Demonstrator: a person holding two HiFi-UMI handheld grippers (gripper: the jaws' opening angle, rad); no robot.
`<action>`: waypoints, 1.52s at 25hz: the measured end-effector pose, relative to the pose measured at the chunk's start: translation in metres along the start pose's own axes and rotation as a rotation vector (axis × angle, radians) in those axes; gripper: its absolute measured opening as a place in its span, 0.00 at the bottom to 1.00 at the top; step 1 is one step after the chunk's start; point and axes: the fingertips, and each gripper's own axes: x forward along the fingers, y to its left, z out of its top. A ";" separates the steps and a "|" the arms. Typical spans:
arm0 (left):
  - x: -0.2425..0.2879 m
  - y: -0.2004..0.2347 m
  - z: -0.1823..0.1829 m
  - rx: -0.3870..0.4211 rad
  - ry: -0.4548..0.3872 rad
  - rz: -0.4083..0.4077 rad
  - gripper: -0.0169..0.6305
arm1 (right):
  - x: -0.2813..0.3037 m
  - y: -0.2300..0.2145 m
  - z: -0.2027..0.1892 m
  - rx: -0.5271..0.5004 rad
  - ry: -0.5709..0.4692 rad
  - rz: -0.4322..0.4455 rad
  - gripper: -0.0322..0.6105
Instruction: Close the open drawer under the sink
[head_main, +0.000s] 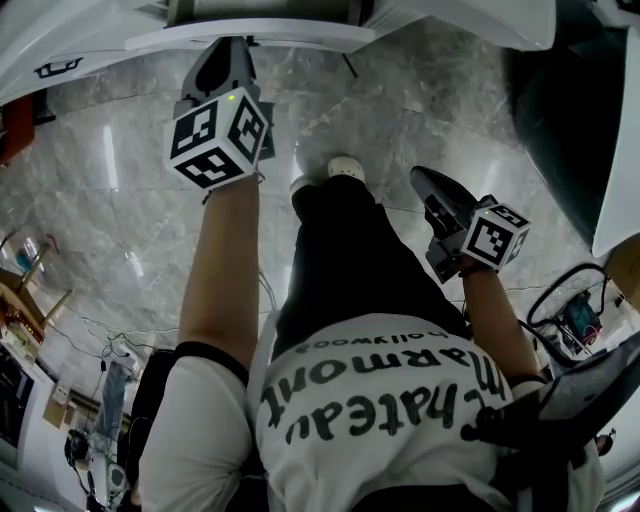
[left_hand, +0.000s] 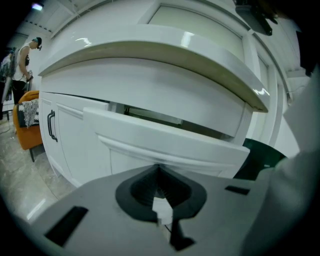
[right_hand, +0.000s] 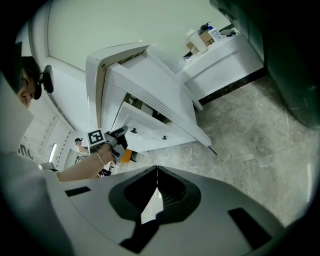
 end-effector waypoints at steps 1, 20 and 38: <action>0.003 0.001 0.002 -0.001 -0.003 -0.002 0.04 | 0.001 -0.001 0.001 0.000 -0.006 0.000 0.07; 0.030 0.002 0.020 -0.017 -0.045 -0.009 0.04 | 0.015 -0.015 0.022 -0.012 -0.061 0.010 0.07; 0.040 -0.001 0.026 -0.051 -0.090 -0.009 0.04 | 0.017 -0.032 0.026 0.009 -0.050 0.001 0.07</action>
